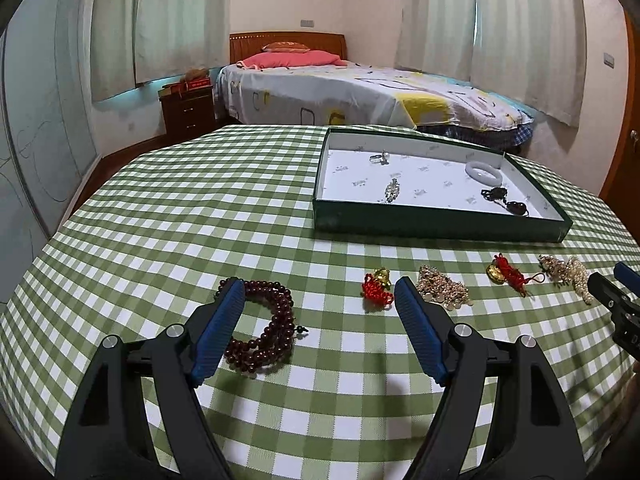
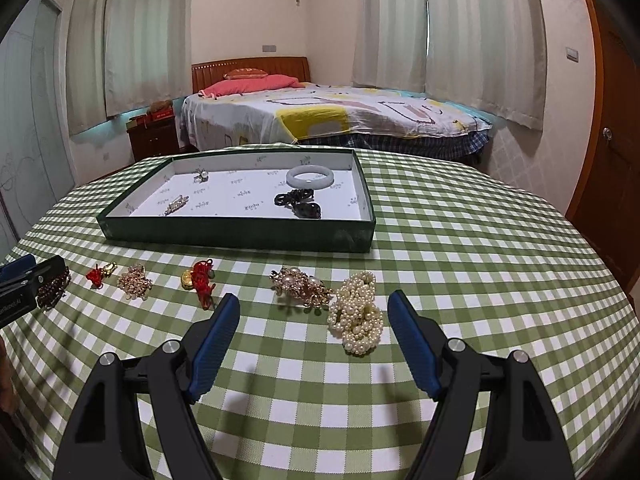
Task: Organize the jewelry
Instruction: 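Grasp the dark red bead bracelet with the left tool while the right tool grasps the pearl necklace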
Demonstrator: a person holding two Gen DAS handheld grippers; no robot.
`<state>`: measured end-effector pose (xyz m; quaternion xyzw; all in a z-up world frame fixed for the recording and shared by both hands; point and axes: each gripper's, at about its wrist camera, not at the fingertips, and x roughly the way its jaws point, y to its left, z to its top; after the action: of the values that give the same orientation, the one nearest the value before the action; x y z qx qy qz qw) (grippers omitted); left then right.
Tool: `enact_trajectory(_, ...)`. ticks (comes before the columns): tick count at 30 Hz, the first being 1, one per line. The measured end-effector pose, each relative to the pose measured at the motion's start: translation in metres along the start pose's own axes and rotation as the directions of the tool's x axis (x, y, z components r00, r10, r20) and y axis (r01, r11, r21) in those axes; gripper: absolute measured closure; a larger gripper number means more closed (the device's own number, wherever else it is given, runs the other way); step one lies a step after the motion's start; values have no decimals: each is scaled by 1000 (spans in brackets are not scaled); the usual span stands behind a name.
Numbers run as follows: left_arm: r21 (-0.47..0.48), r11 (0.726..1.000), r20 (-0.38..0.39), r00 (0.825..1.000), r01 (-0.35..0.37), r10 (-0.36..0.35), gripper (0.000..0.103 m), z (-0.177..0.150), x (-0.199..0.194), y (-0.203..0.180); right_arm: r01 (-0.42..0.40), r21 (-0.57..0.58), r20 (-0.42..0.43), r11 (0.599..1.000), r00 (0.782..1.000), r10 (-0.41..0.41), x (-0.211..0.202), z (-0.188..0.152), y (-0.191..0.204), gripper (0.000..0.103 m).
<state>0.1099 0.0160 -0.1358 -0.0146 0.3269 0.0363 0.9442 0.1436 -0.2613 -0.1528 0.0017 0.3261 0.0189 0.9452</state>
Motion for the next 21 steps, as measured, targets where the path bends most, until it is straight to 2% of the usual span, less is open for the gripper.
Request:
enact_trajectory(8, -29, 999, -27, 999, -26, 26, 24, -3, 6, 11, 63, 44, -33, 997, 998, -62, 9, 4, -19, 29)
enact_trajectory(17, -45, 998, -42, 998, -44, 42, 24, -5, 6, 21, 88, 63, -121, 994, 989, -80, 29, 7, -27, 29)
enact_trajectory(21, -50, 998, -48, 998, -48, 46, 24, -6, 6, 23, 81, 77, -173, 994, 983, -67, 38, 6, -30, 35)
